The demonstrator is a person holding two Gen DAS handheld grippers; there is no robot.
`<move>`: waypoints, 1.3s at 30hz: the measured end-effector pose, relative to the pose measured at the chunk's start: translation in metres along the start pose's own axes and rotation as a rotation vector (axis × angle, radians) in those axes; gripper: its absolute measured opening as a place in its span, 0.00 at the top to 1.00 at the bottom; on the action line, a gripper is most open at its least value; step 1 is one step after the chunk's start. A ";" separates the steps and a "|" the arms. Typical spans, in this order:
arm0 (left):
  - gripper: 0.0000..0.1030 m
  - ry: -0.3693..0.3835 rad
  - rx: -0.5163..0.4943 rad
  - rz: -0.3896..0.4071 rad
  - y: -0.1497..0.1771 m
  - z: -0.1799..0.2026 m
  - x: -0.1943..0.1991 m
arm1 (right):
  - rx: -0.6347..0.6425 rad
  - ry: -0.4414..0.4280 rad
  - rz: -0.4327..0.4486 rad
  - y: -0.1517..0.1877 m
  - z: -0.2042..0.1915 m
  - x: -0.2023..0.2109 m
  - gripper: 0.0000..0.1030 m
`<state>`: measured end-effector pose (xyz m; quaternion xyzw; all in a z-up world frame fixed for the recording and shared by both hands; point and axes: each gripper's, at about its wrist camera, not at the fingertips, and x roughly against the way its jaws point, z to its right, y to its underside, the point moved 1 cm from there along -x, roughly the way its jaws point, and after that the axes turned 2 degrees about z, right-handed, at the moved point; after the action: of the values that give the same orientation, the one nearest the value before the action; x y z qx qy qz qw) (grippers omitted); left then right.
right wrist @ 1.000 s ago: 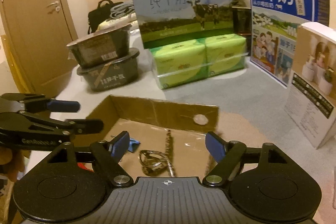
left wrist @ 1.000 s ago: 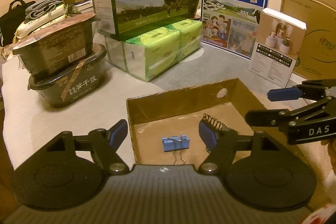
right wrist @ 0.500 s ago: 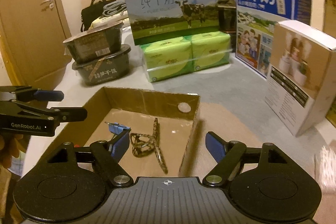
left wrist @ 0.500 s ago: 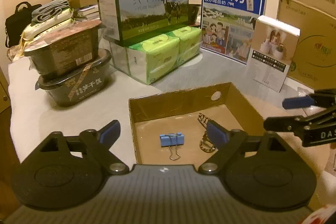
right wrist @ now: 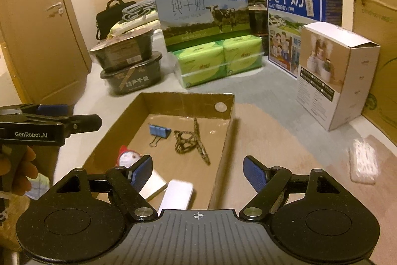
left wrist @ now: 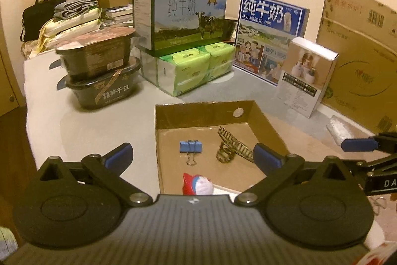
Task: Organize rigid objects
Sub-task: 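Move both tools away from the tray toward the metal wire rack and floss box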
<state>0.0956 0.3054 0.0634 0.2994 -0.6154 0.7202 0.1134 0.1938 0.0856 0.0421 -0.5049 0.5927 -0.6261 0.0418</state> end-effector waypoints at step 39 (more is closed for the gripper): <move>0.08 0.079 0.021 -0.060 0.111 0.103 0.116 | -0.138 0.132 0.024 0.144 0.011 0.157 0.23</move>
<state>-0.0256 0.1597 0.0456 0.2902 -0.5936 0.7342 0.1559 0.0461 -0.0666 0.0182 -0.4571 0.6418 -0.6153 -0.0247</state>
